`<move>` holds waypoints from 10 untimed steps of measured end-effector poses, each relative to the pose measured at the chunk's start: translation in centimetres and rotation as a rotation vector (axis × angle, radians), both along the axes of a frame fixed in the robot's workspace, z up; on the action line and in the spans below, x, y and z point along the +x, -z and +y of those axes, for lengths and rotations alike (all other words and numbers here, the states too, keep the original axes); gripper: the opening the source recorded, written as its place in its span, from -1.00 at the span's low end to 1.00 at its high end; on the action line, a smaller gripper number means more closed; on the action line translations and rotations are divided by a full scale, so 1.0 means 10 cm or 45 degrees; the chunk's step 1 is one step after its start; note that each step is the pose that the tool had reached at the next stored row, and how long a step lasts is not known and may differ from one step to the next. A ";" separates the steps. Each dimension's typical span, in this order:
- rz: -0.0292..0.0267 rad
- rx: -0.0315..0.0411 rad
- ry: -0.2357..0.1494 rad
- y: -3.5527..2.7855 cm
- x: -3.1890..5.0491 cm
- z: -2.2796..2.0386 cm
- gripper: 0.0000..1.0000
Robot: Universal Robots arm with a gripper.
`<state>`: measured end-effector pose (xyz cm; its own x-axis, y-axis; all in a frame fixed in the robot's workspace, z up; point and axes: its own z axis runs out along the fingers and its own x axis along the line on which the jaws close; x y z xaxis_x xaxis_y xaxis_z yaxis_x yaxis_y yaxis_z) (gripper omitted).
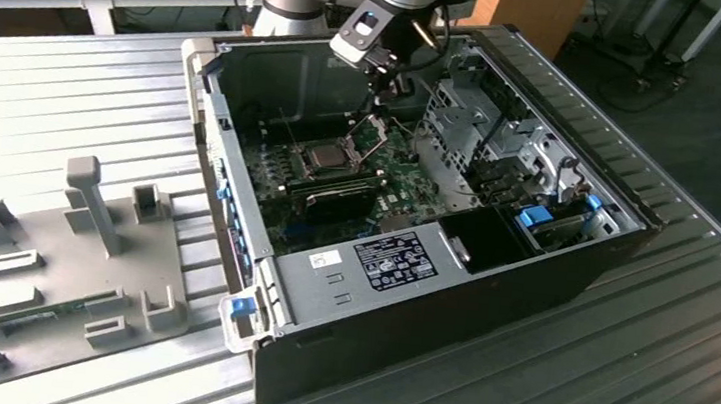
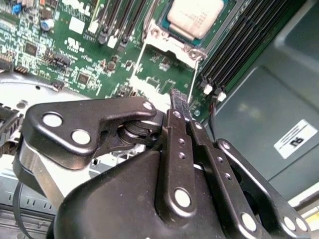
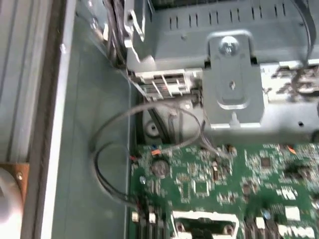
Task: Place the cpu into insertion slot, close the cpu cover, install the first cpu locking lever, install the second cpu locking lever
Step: 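Close the cpu cover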
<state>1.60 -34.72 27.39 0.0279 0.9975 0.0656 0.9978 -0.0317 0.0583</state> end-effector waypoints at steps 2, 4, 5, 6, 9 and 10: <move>0.0000 0.0001 0.000 0.002 0.031 0.000 -0.79; 0.0000 0.0001 0.000 0.005 0.057 0.000 -0.79; 0.0000 0.0001 0.000 0.006 0.070 0.000 -0.79; 0.0000 0.0001 0.000 0.007 0.082 0.000 -0.79; 0.0000 0.0001 0.000 0.009 0.116 0.000 -0.79; 0.0000 0.0001 0.000 0.010 0.126 0.000 -0.79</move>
